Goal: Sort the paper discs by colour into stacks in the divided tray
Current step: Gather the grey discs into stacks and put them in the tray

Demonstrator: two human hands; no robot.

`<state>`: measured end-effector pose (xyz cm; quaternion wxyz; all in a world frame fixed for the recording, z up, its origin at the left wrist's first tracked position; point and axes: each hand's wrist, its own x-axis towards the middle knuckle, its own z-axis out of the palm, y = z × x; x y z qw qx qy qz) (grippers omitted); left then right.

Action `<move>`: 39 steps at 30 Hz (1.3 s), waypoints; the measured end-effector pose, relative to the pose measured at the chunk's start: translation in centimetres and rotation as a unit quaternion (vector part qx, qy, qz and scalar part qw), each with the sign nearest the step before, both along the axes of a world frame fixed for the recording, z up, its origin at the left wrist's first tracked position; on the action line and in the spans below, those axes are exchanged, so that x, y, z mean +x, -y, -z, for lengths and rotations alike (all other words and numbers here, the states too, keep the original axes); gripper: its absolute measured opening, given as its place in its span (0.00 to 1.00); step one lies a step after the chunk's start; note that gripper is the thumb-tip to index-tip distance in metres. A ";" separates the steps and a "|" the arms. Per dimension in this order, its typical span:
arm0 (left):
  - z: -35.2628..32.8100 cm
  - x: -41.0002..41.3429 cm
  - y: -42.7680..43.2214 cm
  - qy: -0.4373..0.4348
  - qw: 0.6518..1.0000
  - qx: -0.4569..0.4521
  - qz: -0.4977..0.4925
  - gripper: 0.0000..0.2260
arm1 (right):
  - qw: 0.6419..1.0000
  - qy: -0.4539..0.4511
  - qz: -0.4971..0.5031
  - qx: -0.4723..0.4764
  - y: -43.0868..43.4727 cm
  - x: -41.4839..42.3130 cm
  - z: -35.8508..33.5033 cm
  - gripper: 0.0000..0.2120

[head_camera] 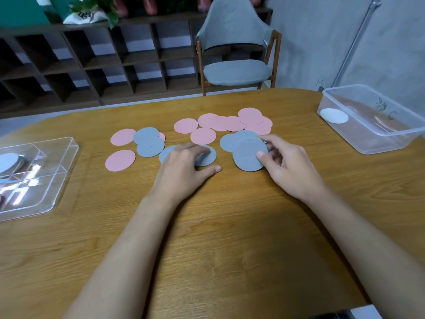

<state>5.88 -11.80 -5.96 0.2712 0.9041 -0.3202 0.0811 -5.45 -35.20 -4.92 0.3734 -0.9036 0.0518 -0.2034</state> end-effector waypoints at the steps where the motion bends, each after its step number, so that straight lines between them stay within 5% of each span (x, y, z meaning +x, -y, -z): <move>1: 0.0 0.0 0.1 0.004 1.000 0.003 0.001 0.22 | 1.000 0.004 0.006 0.006 0.0 0.0 0.0 0.15; 8: -0.6 -0.6 0.6 0.093 0.993 0.042 0.053 0.08 | 0.998 0.015 0.051 0.024 0.3 0.2 0.0 0.15; 20: -2.3 -3.4 2.2 0.173 0.974 -0.098 0.106 0.15 | 0.998 0.002 0.042 0.053 0.4 0.5 0.1 0.18; 27: -1.6 -3.1 2.6 0.080 0.979 -0.164 0.093 0.15 | 0.996 -0.006 0.001 0.084 0.1 0.4 0.2 0.21; 39: -0.2 -3.1 3.5 -0.054 0.974 -0.219 0.004 0.11 | 0.997 -0.038 -0.070 -0.014 -0.7 -0.2 -0.3 0.22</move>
